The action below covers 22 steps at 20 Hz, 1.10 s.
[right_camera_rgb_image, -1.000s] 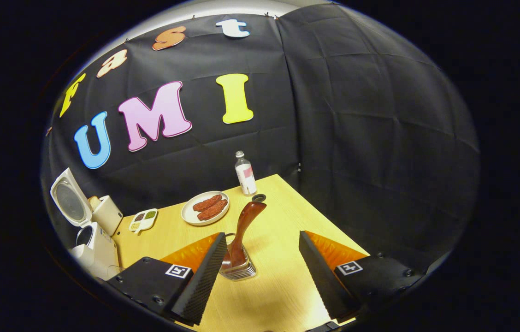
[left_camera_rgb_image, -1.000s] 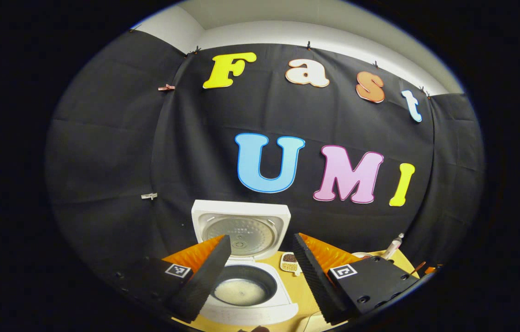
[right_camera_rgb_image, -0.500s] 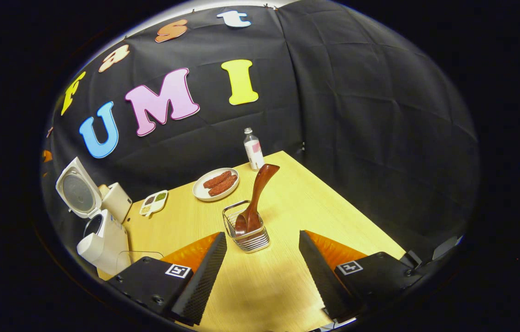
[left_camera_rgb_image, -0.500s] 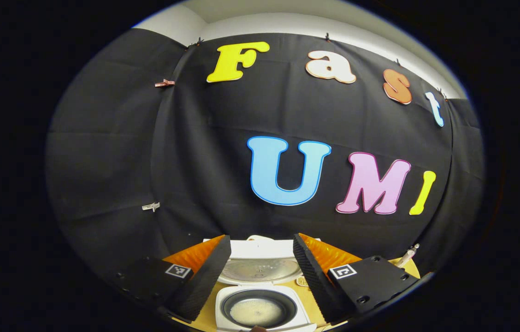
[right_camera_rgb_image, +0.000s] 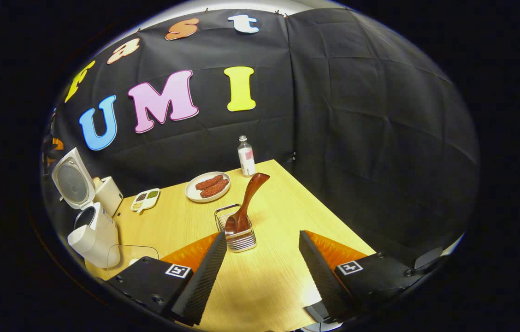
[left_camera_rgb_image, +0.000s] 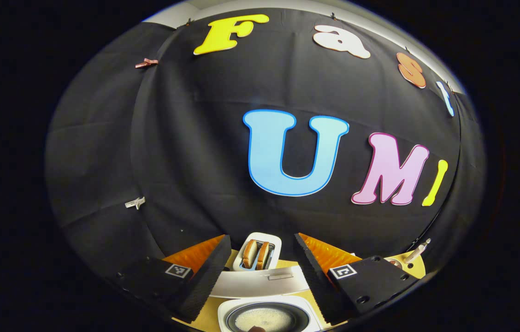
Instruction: Close the left gripper, press the button to open the rice cooker; take a wooden spoon from the chopstick holder with the right hand, scoop a spoonful of rice and pour it into the rice cooker, then put the wooden spoon back into the chopstick holder.
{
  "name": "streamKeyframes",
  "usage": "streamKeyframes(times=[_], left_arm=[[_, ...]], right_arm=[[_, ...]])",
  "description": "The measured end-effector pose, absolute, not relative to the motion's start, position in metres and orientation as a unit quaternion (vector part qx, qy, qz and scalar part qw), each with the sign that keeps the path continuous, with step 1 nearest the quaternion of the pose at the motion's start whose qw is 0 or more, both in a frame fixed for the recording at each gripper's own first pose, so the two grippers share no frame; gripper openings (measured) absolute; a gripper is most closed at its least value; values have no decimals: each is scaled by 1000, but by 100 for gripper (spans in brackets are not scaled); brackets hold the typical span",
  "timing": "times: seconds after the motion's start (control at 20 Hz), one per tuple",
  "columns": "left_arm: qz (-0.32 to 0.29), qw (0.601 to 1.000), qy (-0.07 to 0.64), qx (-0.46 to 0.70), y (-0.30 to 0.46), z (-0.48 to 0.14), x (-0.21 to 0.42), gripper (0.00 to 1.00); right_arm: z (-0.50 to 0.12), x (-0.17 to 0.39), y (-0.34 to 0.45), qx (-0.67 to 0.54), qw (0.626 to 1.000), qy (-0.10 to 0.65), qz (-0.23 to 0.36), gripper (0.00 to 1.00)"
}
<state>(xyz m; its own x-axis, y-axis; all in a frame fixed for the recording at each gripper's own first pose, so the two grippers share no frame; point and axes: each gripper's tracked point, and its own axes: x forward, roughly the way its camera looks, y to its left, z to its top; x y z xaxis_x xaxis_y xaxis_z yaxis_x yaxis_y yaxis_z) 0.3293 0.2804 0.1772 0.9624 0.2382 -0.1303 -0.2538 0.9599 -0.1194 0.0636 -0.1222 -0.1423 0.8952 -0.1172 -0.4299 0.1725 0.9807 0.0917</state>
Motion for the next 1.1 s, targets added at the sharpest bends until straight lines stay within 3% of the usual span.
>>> streamKeyframes(times=[0.4,1.1], left_arm=[[131,981,126,-62,273,140,352,94],[134,972,179,-76,212,74,250,97]], right_arm=[[-144,47,-104,38,974,222,-35,99],[-147,44,-79,36,974,221,23,99]])
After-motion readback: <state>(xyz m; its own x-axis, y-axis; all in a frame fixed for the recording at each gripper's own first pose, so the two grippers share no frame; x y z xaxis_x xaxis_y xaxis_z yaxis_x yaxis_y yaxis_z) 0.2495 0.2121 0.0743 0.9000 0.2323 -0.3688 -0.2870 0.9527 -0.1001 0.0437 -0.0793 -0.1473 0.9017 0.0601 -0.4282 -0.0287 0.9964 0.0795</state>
